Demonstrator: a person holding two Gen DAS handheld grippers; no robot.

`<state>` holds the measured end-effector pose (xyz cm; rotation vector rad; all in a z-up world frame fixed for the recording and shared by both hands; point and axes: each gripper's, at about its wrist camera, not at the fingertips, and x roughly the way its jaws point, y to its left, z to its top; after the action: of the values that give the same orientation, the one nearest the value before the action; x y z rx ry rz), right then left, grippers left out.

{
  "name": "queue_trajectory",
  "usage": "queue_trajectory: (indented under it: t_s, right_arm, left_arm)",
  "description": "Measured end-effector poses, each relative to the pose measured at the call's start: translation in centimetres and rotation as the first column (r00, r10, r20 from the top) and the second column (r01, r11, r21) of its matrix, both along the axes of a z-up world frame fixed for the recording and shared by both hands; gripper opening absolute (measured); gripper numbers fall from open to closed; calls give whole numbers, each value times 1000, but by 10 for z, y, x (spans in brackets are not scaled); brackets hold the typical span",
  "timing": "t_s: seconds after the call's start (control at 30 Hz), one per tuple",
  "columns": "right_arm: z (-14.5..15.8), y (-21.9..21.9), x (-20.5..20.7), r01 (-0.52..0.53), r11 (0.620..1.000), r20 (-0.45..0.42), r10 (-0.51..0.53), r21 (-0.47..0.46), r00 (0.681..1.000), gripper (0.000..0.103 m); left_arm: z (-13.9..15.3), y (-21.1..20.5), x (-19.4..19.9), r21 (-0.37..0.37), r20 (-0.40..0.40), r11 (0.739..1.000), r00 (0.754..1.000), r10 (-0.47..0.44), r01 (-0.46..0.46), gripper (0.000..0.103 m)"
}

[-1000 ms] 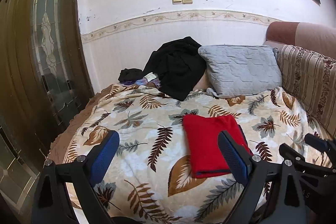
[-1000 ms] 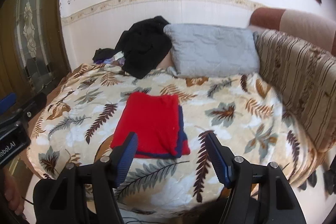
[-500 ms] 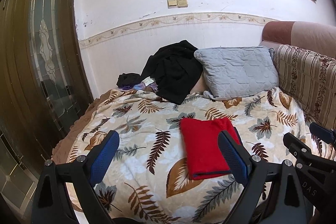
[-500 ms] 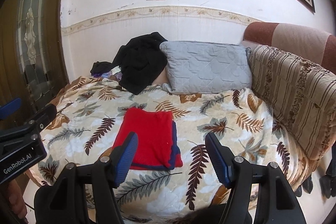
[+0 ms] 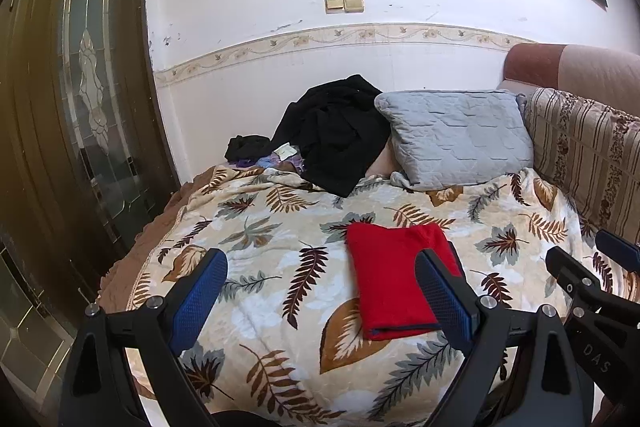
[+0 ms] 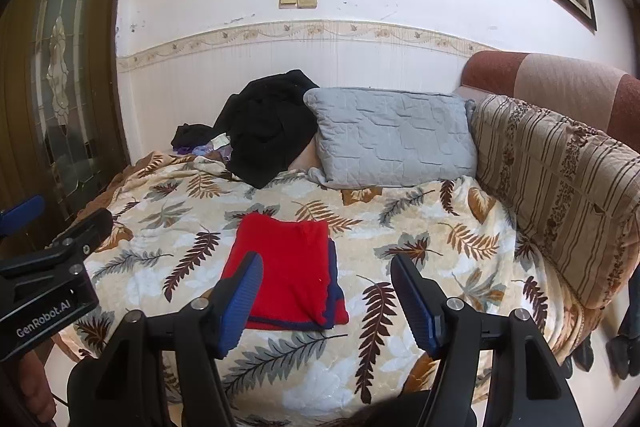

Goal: Fold small clothes

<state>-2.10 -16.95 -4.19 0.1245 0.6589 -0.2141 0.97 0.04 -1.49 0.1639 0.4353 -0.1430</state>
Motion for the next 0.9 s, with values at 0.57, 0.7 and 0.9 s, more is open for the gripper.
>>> queue_trajectory:
  t_s: [0.57, 0.7, 0.9]
  right_arm:
    - [-1, 2, 4, 6, 1000, -10, -6, -3, 1000, 71]
    - [-7, 2, 9, 6, 1000, -27, -6, 2, 1000, 71]
    - [-12, 2, 13, 11, 1000, -34, -11, 0, 999, 71]
  left_arm:
    - [-9, 5, 5, -2, -18, 1000, 1000, -5, 5, 95]
    - [-11, 4, 7, 3, -21, 1000, 1000, -4, 4, 95]
    - [-15, 5, 11, 4, -31, 1000, 1000, 2, -1, 95]
